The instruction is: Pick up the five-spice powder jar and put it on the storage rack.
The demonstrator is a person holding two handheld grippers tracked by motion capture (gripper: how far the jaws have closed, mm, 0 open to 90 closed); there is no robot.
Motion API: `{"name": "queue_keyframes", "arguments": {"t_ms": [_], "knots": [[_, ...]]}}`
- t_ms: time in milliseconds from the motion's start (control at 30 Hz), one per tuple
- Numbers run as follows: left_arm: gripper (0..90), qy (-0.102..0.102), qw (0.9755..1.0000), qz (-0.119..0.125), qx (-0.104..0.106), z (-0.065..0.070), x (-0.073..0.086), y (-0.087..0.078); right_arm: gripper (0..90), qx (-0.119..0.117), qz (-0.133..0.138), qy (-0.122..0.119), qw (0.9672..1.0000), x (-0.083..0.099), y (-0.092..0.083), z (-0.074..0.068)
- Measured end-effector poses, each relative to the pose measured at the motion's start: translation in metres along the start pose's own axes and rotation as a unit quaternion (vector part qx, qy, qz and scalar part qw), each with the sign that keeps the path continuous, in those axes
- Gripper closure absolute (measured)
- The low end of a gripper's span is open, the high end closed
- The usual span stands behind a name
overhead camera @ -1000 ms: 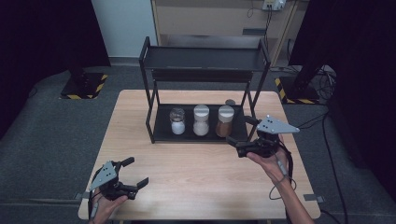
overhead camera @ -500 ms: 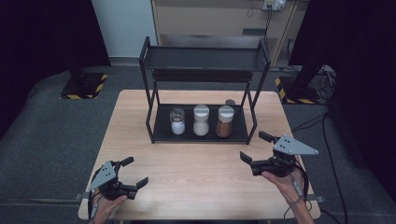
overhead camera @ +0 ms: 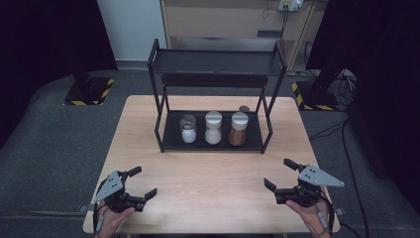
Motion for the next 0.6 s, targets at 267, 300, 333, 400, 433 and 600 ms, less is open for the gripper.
{"name": "queue_keyframes", "arguments": {"t_ms": [267, 300, 333, 400, 433, 600], "knots": [[0.0, 0.0, 1.0, 0.0, -0.003, 0.0, 0.0, 0.0, 3.7, 0.004, -0.019, 0.004, 0.9998, 0.014, -0.003, 0.0], [0.0, 0.0, 1.0, 0.0, -0.003, 0.0, 0.0, 0.0, 3.7, 0.003, -0.02, 0.006, 0.9998, 0.016, -0.002, 0.0], [0.0, 0.0, 1.0, 0.001, -0.003, 0.0, 0.0, 0.0, 3.7, 0.003, -0.02, 0.008, 0.9998, 0.018, -0.002, 0.0], [0.0, 0.0, 1.0, 0.001, -0.003, 0.0, 0.0, 0.0, 3.7, 0.003, -0.022, 0.01, 0.9997, 0.02, -0.001, 0.0], [0.0, 0.0, 1.0, 0.001, -0.003, 0.001, 0.0, 0.0, 3.8, 0.002, -0.023, 0.012, 0.9997, 0.021, 0.0, 0.0], [0.0, 0.0, 1.0, 0.003, -0.002, 0.0, 0.001, 0.0, 3.8, 0.001, -0.026, 0.013, 0.9996, 0.027, 0.002, 0.0]]}}
Point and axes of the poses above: each handheld gripper's, and its own axes: y roughly forward along the jaws, x roughly out of its underside, z roughly to its right, the point moved 1 cm from there along y, roughly forward along the jaws, and after that the axes turned 12 degrees about x, right-handed, at the moved point
